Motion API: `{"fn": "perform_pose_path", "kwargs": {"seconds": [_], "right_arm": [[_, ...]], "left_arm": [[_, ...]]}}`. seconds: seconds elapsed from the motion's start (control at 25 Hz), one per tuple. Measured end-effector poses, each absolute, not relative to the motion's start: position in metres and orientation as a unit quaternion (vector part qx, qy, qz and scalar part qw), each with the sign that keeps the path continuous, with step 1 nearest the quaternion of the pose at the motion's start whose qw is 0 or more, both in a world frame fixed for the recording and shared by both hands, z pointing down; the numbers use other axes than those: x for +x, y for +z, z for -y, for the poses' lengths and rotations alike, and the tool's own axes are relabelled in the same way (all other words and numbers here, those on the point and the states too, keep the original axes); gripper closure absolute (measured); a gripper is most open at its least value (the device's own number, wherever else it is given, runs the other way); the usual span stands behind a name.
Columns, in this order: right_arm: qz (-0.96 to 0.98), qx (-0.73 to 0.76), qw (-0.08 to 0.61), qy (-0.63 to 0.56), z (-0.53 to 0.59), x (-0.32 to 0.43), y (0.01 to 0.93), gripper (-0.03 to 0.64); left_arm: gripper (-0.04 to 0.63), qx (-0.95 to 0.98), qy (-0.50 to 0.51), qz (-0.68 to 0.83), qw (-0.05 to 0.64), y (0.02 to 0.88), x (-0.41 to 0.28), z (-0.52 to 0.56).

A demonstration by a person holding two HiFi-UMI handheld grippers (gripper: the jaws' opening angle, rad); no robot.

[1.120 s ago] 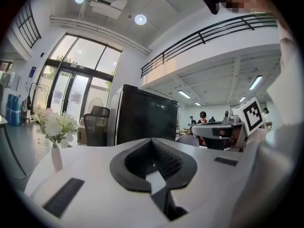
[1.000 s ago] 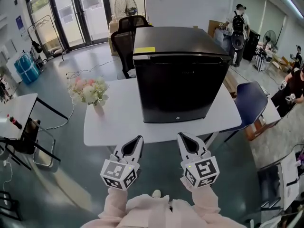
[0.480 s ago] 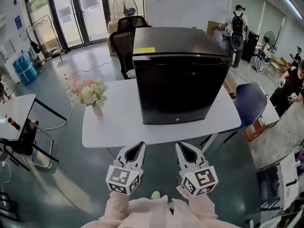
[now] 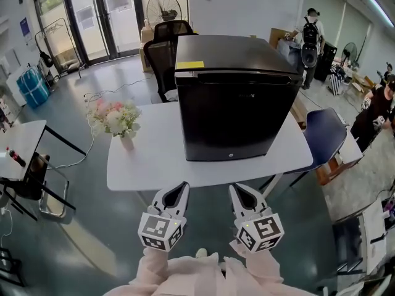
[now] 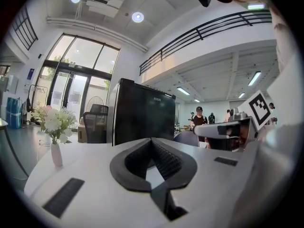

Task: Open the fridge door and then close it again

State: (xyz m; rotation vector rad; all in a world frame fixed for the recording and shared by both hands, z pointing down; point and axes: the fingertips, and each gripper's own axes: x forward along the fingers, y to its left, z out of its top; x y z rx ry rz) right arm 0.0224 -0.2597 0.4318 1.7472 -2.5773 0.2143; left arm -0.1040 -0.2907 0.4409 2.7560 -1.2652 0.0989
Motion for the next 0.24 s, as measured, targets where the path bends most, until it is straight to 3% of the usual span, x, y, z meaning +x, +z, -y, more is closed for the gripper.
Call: {"fn": "perform_pose_path", "kwargs": {"seconds": [0.24], "right_arm": [[0.825, 0.562, 0.022, 0.061, 0.2602, 0.0205, 0.4341, 0.609]], "left_arm": [[0.584, 0.905, 0.034, 0.421, 0.061, 0.4463, -0.1068, 0.2911]]}}
